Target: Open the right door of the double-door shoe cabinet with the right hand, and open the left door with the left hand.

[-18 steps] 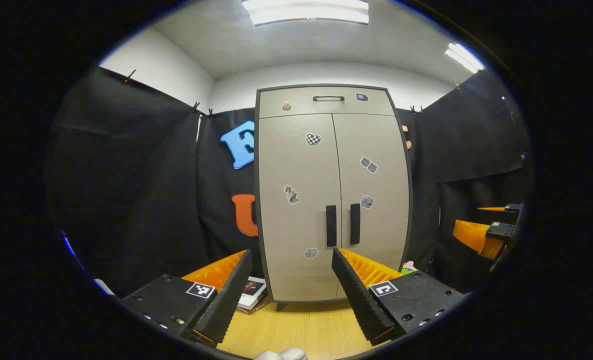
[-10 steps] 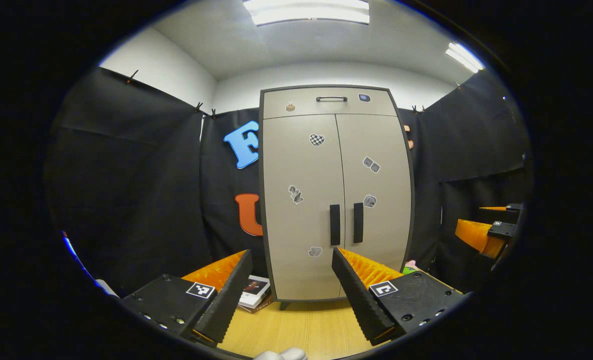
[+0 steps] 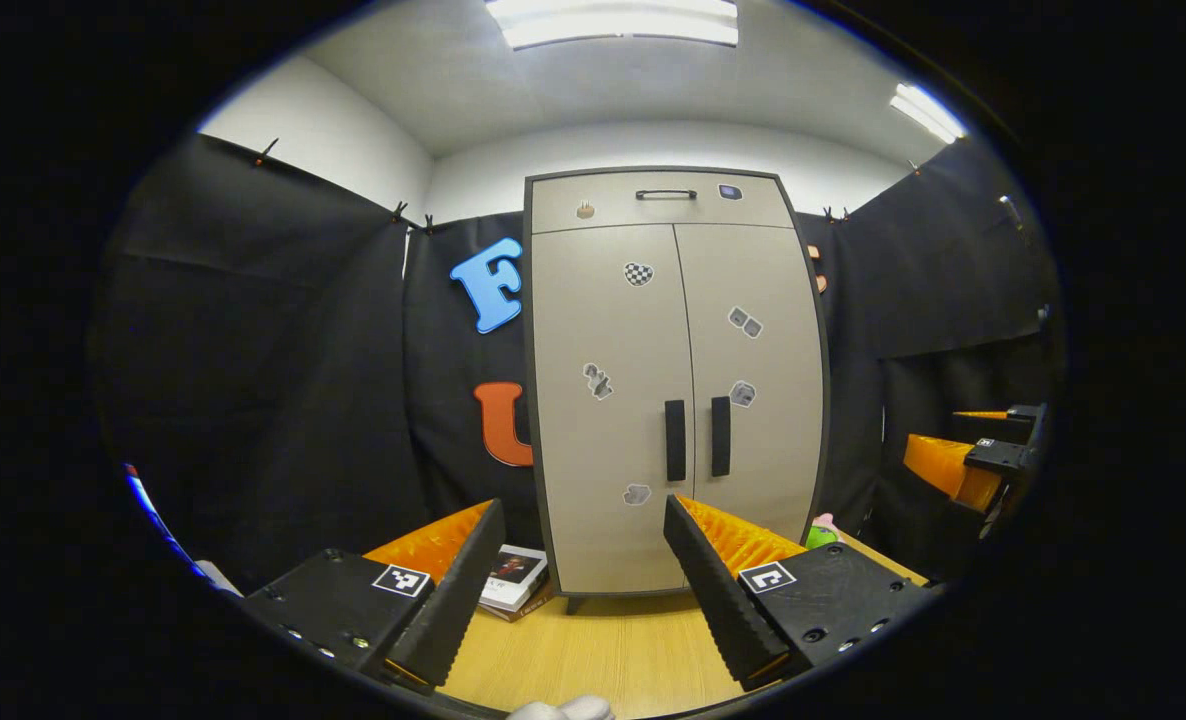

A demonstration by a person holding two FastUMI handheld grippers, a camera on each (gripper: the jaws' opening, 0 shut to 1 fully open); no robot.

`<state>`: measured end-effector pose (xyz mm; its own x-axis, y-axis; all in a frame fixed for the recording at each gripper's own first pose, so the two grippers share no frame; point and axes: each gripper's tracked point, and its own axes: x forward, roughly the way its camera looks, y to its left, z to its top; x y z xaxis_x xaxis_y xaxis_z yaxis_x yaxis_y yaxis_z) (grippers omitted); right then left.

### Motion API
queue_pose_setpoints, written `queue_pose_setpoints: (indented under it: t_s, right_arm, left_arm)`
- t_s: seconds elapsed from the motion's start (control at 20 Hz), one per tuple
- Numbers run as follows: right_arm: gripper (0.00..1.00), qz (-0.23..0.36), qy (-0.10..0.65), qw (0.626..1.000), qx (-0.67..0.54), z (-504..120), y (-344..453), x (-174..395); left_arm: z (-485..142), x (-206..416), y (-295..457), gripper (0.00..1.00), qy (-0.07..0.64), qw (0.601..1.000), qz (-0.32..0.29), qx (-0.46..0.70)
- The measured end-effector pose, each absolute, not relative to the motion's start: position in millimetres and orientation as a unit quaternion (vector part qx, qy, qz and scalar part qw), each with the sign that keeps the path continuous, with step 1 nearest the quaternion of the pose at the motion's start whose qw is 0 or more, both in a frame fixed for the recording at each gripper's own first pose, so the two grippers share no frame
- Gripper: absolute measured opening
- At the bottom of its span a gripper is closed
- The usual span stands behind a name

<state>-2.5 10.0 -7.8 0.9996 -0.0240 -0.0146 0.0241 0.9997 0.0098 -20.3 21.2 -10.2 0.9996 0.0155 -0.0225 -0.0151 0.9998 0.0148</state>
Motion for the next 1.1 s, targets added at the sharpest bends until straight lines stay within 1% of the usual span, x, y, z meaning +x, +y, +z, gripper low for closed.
queue_pose_setpoints:
  t_s: [0.15, 0.35, 0.55, 0.7, 0.85, 0.95, 1.1]
  right_arm:
    - [1.00, -0.022, 0.006, 1.000, 0.004, -8, 11, 7]
    - [1.00, -0.030, 0.000, 1.000, 0.001, -3, 18, 39]
    - [1.00, -0.031, -0.001, 1.000, 0.001, -4, 35, 91]
    - [1.00, -0.017, 0.003, 1.000, 0.009, -6, 56, 137]
    - [1.00, -0.016, 0.005, 1.000, 0.001, -8, 67, 187]
    - [0.99, -0.009, 0.013, 1.000, 0.009, -10, 76, 217]
    - [0.89, -0.001, 0.021, 1.000, 0.011, -16, 89, 257]
  left_arm:
    - [-16, -26, 30, 0.96, 0.017, 1.000, 0.012, 0.003]
    - [-25, -36, 42, 0.96, 0.027, 0.999, 0.024, 0.002]
    - [-31, -46, 52, 0.96, 0.029, 0.999, 0.040, 0.003]
    - [-42, -47, 58, 0.96, 0.042, 0.997, 0.058, 0.004]
    - [-49, -47, 64, 0.96, 0.052, 0.996, 0.074, 0.005]
    - [-53, -44, 68, 0.96, 0.057, 0.994, 0.089, 0.007]
    - [-56, -41, 66, 0.96, 0.062, 0.993, 0.101, -0.005]
